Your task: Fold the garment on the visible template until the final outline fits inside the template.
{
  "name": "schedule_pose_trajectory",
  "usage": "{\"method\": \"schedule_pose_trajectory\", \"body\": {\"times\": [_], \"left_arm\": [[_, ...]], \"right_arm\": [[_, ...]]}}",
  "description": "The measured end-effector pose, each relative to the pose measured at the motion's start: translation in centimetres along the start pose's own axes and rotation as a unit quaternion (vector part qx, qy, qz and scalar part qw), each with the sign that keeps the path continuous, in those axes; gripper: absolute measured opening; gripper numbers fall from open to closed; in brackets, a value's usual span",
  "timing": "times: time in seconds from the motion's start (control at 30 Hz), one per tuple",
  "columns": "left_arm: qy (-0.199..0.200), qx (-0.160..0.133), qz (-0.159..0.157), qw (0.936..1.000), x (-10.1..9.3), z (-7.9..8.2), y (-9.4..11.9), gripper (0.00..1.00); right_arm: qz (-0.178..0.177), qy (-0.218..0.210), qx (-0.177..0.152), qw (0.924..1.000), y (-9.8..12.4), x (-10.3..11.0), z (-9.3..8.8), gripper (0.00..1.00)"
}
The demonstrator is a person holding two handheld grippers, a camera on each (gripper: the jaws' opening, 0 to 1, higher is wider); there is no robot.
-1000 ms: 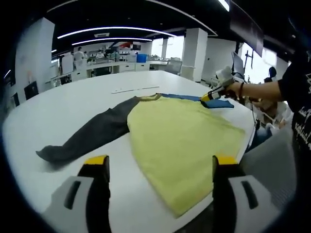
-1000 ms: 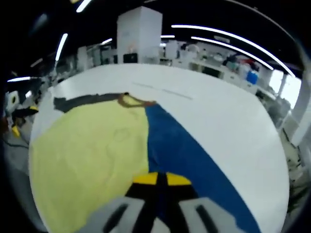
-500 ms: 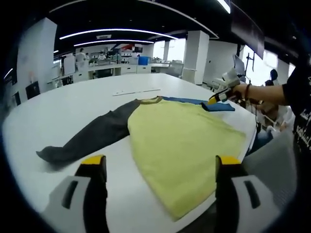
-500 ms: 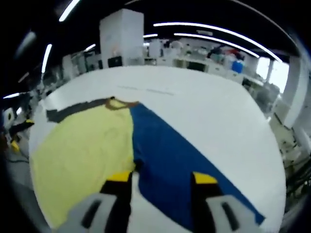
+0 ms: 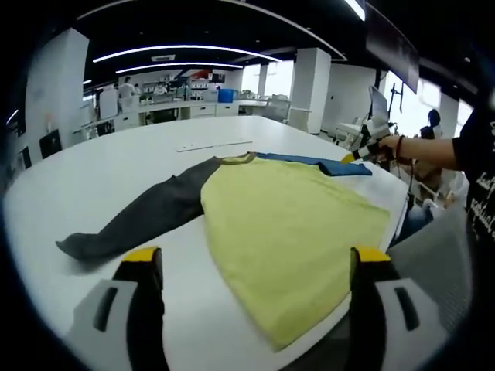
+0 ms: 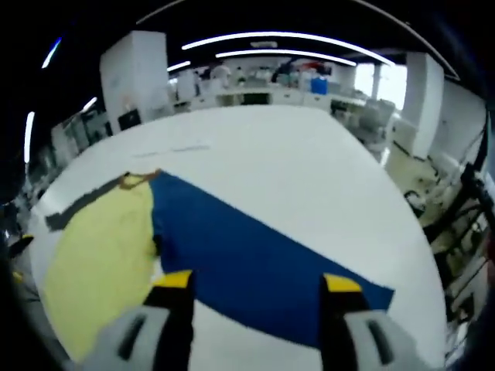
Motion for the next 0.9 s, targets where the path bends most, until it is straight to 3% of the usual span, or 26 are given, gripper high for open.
{"method": "schedule_pose_trajectory", "body": {"times": [0.33, 0.6, 0.9], "left_arm": [[-0.008, 0.0, 0.004, 1.0, 1.0, -0.5, 0.3, 0.99], [-0.017, -0.002, 0.012, 0.9998, 2.2, -0.9, 0.5, 0.95], [-0.019, 0.004, 0.015, 0.9997, 1.2, -0.6, 0.5, 0.93]], "right_arm": [[-0.044, -0.05, 0.015, 0.9977, 1.5, -4.8, -2.5, 0.61], [-0.074, -0.076, 0.016, 0.9942, 2.8, -6.2, -4.1, 0.51], [-0.094, -0.088, 0.036, 0.991, 2.4, -8.1, -6.3, 0.39]]}}
Point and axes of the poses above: the point that each gripper's makers call its tool centre point, and the gripper's own axes: y roughly backward along the fingers, x roughly to its left, z roughly out of its top, the point moved 1 cm from there along y, roughly backward along the fingers, and after that the axes turned 2 degrees about -y, right-handed, at the moved point
